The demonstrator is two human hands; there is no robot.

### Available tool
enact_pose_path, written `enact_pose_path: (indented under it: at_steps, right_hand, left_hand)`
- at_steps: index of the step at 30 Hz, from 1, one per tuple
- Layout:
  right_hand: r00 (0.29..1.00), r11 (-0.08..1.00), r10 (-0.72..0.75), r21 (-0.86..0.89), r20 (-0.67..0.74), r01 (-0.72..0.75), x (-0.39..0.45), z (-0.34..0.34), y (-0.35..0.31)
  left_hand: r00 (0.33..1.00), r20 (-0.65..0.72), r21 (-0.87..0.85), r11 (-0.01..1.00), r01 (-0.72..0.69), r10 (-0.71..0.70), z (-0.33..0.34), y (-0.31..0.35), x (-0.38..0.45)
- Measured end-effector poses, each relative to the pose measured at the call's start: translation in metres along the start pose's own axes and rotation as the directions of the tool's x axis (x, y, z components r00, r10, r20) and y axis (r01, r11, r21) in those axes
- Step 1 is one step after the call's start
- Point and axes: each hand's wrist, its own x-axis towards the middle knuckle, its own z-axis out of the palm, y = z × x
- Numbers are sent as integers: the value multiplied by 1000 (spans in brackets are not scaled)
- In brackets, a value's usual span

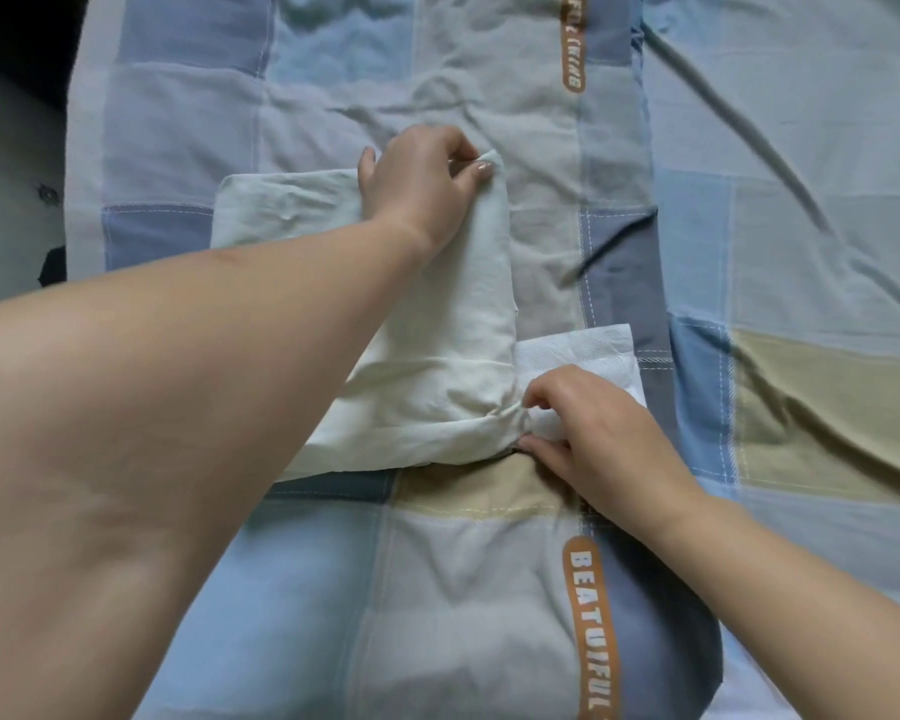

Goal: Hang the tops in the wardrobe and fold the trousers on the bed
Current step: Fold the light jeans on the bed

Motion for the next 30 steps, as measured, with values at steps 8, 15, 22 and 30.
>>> enact_pose_path:
  at_steps: [8,15,22,30]
  right_hand:
    - [988,994,-105,-10,112,107,-1,1,-14]
    - [983,991,-134,47,127,129,-53,10,-31]
    - [980,980,-199,0,-26,199,-8,14,-63]
    - [981,983,-184,-34,-52,183,20,35,-92]
  left_hand:
    - [997,-72,18,1000,13,-12,-4,1,2]
    - [989,-31,-30,989,144,-145,-4,5,11]
    - [998,-53,64,997,-40,43,-23,-30,-22]
    - [996,44,-53,996,-74,77,-87,-104,-167]
